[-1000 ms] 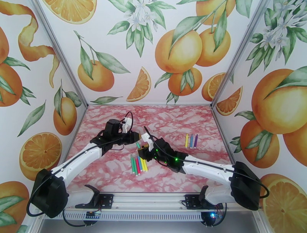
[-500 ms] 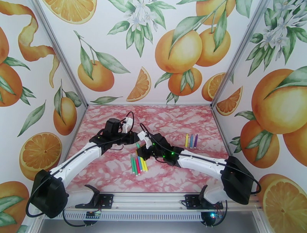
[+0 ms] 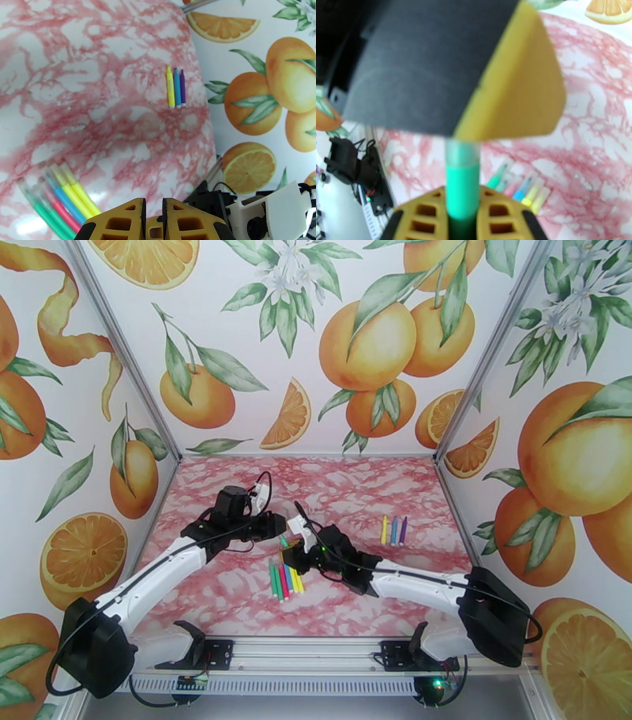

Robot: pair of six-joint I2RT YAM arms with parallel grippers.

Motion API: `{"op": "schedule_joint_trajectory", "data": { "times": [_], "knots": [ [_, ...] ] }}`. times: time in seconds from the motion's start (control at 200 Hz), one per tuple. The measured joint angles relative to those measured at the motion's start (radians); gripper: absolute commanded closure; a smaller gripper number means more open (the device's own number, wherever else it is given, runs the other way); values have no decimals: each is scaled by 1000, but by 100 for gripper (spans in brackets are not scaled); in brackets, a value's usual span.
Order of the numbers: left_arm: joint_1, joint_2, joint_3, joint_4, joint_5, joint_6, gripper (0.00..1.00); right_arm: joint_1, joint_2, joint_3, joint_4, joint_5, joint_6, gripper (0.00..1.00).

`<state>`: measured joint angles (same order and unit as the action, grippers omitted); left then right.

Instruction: Open the pen caps

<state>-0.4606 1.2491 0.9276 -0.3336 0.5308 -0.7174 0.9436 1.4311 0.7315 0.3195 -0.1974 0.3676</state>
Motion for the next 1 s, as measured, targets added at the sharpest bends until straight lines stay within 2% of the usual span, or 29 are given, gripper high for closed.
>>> {"op": "schedule_joint_trajectory", "data": {
  "times": [0.23, 0.435, 0.661, 0.826, 1.001],
  "knots": [
    [0, -11, 0, -12, -13, -34, 100, 5, -21, -56, 94, 21, 2, 100],
    [112, -27, 8, 24, -231, -34, 100, 21, -45, -152, -9, 13, 1, 100],
    [107, -24, 39, -5, -299, 4, 100, 21, -56, -159, -30, 24, 2, 100],
    [107, 10, 82, -75, -344, 96, 100, 7, -110, -155, -107, 119, 2, 100],
    [108, 73, 93, -175, -406, 190, 100, -67, -141, -122, -240, 257, 10, 100]
  ]
}}
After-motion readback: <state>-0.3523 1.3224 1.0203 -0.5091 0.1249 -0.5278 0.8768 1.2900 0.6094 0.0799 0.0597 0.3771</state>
